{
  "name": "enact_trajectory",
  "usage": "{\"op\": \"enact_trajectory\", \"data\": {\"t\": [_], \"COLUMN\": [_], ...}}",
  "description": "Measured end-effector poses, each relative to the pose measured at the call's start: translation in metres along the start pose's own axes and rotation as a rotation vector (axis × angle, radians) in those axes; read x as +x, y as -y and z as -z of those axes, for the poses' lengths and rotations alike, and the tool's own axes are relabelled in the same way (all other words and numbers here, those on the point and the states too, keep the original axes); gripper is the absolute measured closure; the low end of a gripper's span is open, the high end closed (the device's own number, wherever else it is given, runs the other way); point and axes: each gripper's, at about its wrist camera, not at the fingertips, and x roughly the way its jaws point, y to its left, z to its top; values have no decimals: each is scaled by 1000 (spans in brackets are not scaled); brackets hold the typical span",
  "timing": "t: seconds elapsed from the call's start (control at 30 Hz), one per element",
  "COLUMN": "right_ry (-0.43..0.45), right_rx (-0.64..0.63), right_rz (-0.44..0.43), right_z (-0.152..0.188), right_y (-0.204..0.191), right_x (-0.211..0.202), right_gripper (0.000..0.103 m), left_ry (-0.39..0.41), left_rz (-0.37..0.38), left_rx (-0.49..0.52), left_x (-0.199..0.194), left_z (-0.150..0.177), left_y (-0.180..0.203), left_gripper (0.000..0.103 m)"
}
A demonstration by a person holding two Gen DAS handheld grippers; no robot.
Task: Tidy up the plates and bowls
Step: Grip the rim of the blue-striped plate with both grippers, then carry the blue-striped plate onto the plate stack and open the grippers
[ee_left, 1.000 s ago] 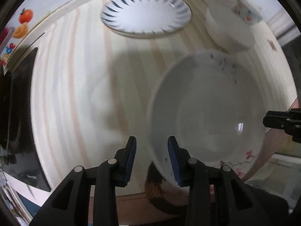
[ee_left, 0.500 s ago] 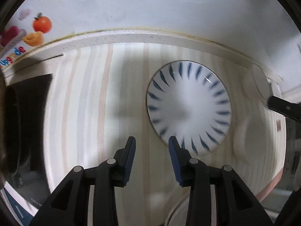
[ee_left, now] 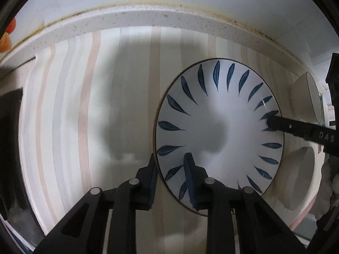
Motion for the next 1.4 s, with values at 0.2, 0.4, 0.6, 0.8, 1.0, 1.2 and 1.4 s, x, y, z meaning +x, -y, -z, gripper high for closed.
{"op": "enact_trajectory", "data": {"t": [0.2, 0.4, 0.6, 0.8, 1.0, 1.2, 1.4], "right_ry": [47, 92, 146, 193, 215, 210, 184], "right_rx": [-57, -64, -87, -112, -110, -119, -95], "right_rz": [36, 9, -30, -60, -96, -106, -111], "right_z": [9, 19, 39, 79, 144, 202, 248], "right_y": [-6, -12, -17, -19, -18, -17, -4], "right_x": [0, -20, -68, -119, -153, -165, -155], "right_gripper": [91, 91, 91, 91, 91, 91, 91], "left_ry": [60, 110, 175, 241, 268, 261, 209], "left_rz": [-47, -55, -25, -12, 6, 4, -7], "left_rx": [49, 82, 103, 131, 145, 161, 191], "left_x": [-18, -48, -94, -147, -173, -176, -154], "left_z": [12, 31, 58, 85, 123, 161, 192], "left_y": [12, 28, 36, 47, 51, 57, 60], "left_gripper": [81, 81, 81, 81, 81, 81, 81]}}
